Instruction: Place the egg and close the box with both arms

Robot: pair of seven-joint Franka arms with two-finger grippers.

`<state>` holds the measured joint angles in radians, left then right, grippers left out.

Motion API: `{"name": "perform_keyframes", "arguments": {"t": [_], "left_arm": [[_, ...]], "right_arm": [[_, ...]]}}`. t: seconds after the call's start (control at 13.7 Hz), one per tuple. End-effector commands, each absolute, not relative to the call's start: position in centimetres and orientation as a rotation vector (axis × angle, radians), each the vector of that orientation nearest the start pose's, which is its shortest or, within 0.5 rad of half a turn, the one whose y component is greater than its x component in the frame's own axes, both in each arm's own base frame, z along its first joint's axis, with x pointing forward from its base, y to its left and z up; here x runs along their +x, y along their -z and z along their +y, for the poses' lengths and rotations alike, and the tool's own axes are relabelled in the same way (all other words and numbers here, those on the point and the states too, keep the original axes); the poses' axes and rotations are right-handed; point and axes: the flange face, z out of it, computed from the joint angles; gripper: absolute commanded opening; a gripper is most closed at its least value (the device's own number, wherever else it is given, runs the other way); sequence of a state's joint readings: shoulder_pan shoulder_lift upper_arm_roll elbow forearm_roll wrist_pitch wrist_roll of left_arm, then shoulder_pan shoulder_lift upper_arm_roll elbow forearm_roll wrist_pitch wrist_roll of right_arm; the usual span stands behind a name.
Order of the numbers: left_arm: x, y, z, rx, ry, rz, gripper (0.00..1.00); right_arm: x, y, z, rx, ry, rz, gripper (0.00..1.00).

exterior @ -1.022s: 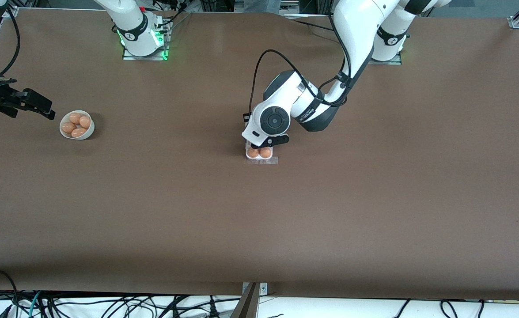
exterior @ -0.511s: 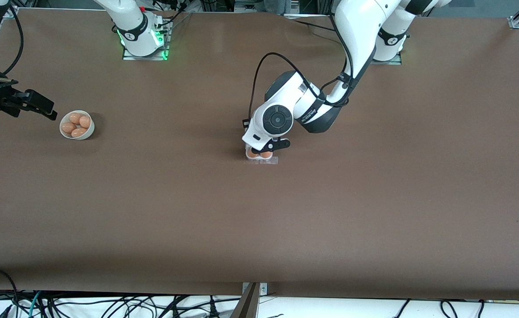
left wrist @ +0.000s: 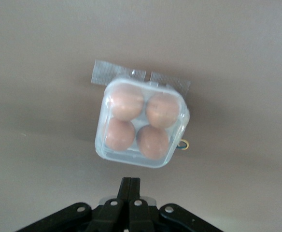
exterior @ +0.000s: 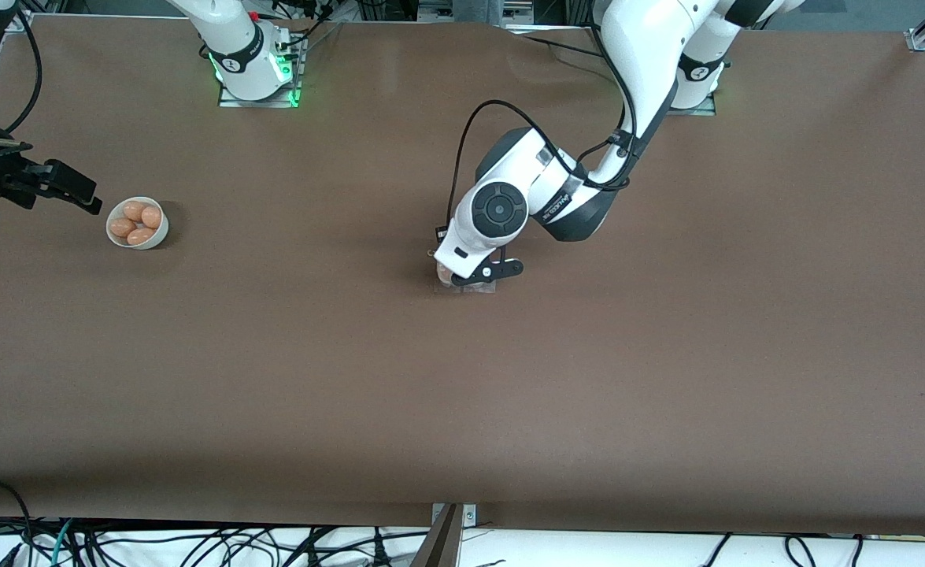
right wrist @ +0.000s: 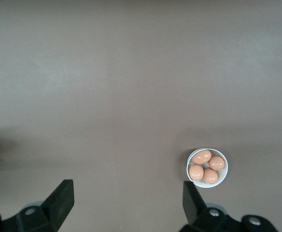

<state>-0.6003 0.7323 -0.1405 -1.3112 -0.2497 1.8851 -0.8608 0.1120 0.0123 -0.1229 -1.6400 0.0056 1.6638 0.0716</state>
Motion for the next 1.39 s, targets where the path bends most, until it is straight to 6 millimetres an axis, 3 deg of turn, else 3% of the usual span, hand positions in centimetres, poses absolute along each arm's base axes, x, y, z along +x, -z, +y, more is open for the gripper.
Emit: {"name": "perform_keyframes", "arguments": {"t": [0.0,0.07,0.15,0.22,0.29,0.37,0.44,0.51,0.73,1.02,1.17,1.24,1.31], "left_arm": [[56.4,-31.4,-46.3,-3.176,-0.446,-0.439,0.24],[57.5,-32.3,-45.0,-3.165,-0.374,-0.449,0.39],[59.0,-34.5,-44.0,-3.160,-0.255,-0.441,0.58],[60.2,-36.6,-43.0,-3.145,-0.152,-0.429,0.84],[61.1,-37.8,-42.3,-3.131,-0.083,-0.426,1.00],[62.1,-39.3,-41.0,-3.122,-0.039,-0.444,1.00],[63.4,-41.9,-38.6,-3.124,0.002,-0.502,1.00],[64.5,-43.1,-36.5,-3.119,0.014,-0.548,1.00],[67.8,-47.6,-28.5,-3.112,0.039,-0.595,1.00],[68.9,-51.4,-18.6,-3.073,-0.025,-0.411,1.00],[69.3,-51.9,-14.8,-3.007,-0.023,-0.342,1.00],[69.0,-53.8,-13.4,-3.007,0.013,-0.272,1.00],[69.0,-54.1,-11.6,-3.014,0.004,-0.225,1.00]], "right_arm": [[56.3,-59.8,-0.5,-3.119,0.021,0.144,1.00],[56.3,-59.8,-0.5,-3.119,0.021,0.144,1.00],[56.3,-59.8,-0.5,-3.119,0.021,0.144,1.00],[56.3,-59.8,-0.5,-3.119,0.021,0.144,1.00],[56.3,-59.8,-0.5,-3.119,0.021,0.144,1.00],[56.3,-59.8,-0.5,-3.119,0.021,0.144,1.00],[56.3,-59.8,-0.5,-3.119,0.018,0.144,1.00],[56.3,-59.8,-0.5,-3.119,0.018,0.144,1.00],[56.3,-59.8,-0.5,-3.119,0.018,0.144,1.00],[56.3,-59.9,-0.5,-3.119,0.021,0.146,1.00],[56.3,-59.8,-0.4,-3.118,0.018,0.151,1.00],[56.3,-59.8,-0.4,-3.119,0.018,0.151,1.00],[56.3,-59.9,-0.4,-3.118,0.020,0.151,1.00]]}}
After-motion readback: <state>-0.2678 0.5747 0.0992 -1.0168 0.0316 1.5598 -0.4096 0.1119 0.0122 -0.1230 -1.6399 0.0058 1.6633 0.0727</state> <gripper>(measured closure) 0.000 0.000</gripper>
